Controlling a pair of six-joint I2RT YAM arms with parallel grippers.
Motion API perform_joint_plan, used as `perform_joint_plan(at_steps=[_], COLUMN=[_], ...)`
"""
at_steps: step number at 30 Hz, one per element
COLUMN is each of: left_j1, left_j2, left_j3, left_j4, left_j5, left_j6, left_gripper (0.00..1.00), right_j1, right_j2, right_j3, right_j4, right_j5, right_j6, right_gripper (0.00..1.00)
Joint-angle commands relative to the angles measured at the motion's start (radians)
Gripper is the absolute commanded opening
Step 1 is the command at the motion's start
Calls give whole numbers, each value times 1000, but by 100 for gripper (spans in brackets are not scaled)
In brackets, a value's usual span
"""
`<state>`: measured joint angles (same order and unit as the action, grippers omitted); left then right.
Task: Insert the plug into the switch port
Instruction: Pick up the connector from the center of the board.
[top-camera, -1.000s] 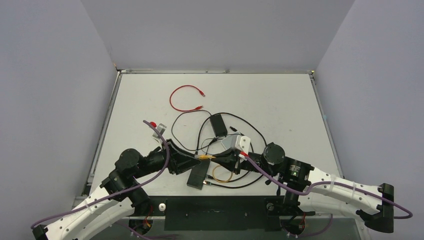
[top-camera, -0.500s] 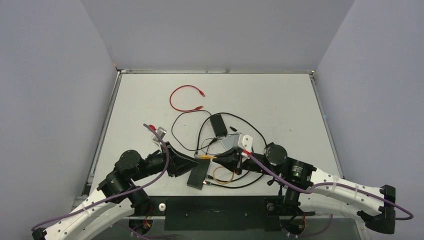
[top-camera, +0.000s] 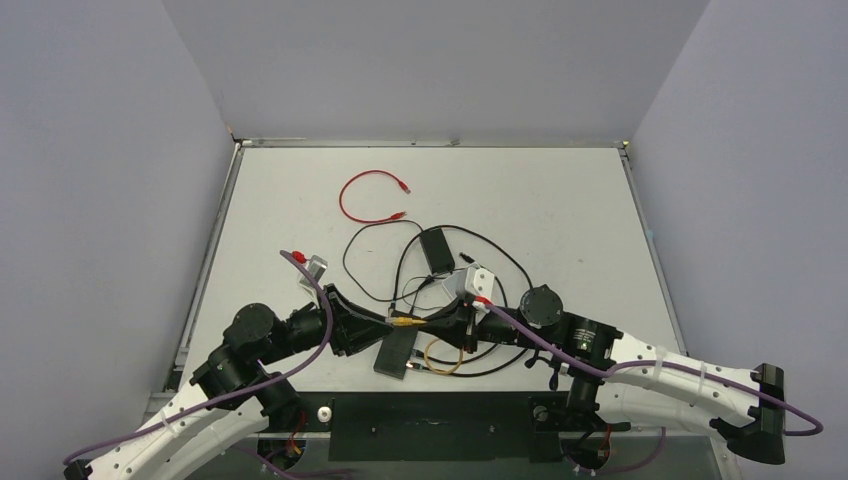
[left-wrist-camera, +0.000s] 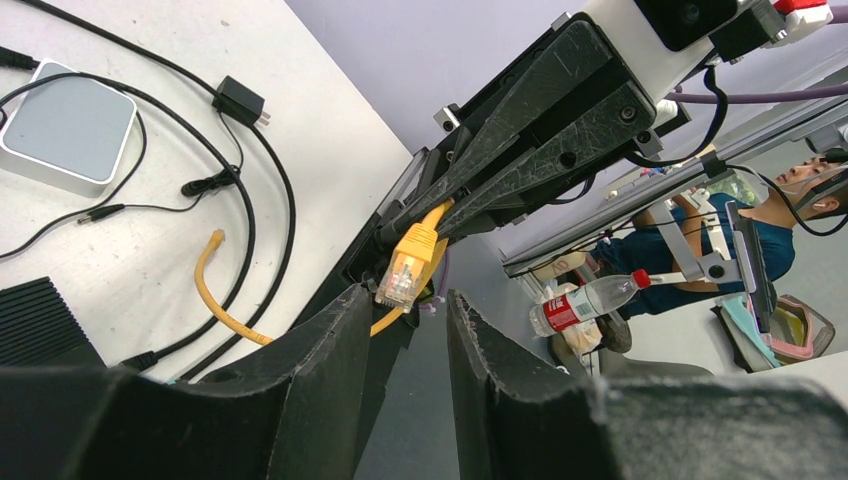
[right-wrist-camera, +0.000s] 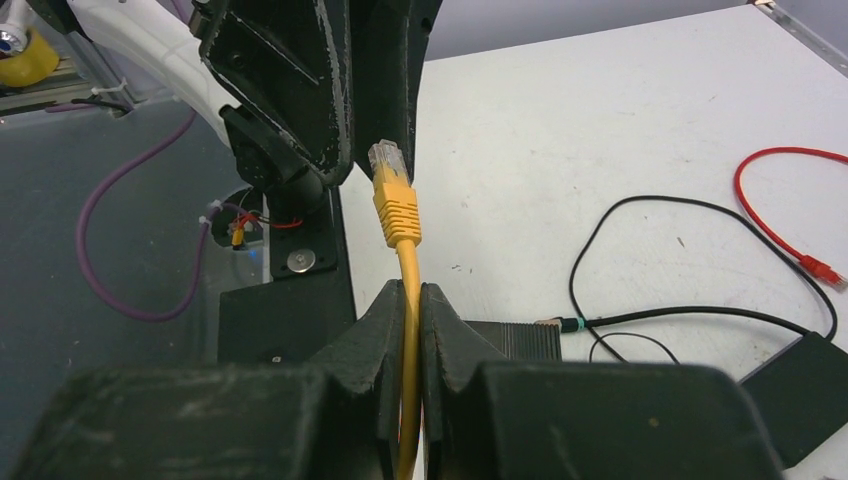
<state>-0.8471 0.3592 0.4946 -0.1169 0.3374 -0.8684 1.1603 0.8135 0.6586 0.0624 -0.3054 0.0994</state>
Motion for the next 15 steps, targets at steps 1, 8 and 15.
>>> perform_joint_plan(at_steps=[1,8,15], left_j1=[6,6,6], left_j2=[-7,-15,-14], left_j3=[42,39,41], left_j4=[16,16,16], left_j5=[-6,-12,-11], left_j6=[22,23,26], left_gripper=[31,32,29], right_j1=[8,8,8], right_j2=[-5,-10,2], right_j3=[-2,2,-2], right_j4=[92,78,74], right_j5=[-37,-51,-48], right_j6=[28,31,32], right_gripper=[0,0,0])
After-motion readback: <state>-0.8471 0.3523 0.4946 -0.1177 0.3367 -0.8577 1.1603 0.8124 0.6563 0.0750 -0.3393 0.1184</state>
